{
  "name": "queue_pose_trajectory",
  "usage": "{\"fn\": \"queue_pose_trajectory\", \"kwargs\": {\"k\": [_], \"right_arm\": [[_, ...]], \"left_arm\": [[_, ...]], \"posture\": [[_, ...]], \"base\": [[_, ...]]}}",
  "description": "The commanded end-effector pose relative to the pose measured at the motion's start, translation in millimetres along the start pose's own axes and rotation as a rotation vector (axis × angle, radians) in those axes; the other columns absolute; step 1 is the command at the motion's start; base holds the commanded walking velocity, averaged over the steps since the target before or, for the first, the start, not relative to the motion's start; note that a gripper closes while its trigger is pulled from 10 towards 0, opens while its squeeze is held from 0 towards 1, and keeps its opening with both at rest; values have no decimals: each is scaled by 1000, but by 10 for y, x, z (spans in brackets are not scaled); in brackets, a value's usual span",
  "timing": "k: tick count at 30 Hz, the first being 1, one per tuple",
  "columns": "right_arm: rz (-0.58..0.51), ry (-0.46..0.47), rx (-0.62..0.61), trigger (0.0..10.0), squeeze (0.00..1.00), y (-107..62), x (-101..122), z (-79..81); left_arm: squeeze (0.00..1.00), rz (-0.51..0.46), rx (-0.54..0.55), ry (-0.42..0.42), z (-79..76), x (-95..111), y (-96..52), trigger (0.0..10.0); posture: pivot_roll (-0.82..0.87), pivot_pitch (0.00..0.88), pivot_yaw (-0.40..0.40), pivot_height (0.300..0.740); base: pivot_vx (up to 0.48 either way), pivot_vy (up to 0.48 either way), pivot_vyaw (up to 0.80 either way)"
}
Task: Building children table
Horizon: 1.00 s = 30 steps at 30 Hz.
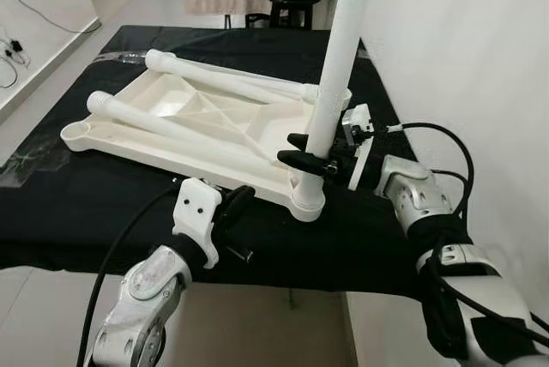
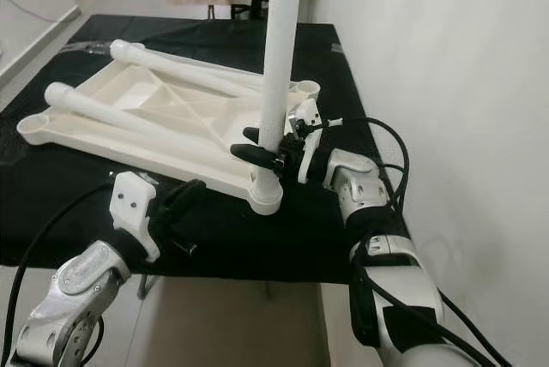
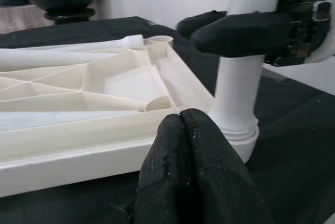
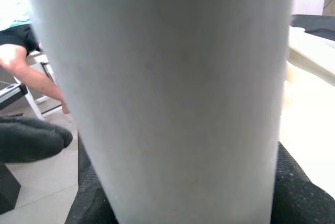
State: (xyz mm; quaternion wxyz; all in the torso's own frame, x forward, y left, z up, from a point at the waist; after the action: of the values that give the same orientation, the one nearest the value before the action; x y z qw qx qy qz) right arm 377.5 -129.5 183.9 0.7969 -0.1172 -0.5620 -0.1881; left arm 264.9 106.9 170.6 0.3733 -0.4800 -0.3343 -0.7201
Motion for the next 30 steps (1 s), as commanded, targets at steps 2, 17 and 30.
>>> {"fn": "queue_pose_trajectory", "kwargs": {"k": [2,17,30], "right_arm": [[-20,63,17,0,0,-34,-105,0],[-93,-12,-683,0,0,234,-740,187],[-110,53,-548,10000,1000,330,-586,143]], "left_arm": [[0,5,1,-5,-7,-4,-17,10000],[0,17,-19,-10,0,-39,-38,10000],[0,13,-17,-6,5,-30,-21,10000]], "posture": [[70,59,-56,740],[24,64,-23,740],[40,57,-33,740]], "base": [[0,0,0],[0,0,0],[0,0,0]]}}
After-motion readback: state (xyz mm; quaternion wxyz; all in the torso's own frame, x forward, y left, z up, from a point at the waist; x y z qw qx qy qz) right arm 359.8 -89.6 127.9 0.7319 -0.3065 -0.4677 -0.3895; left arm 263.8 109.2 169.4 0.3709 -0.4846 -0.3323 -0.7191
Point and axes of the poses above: a point about 5 cm out from each wrist's last joint towards the gripper, its own y axis pointing out of the wrist towards the gripper, its own x axis along the axis of the wrist's last joint, z = x × y, the point moved 2 cm from there along y, pointing out of the wrist towards the gripper, and after that the axes turned 15 degrees about y, right-handed, at the moved point
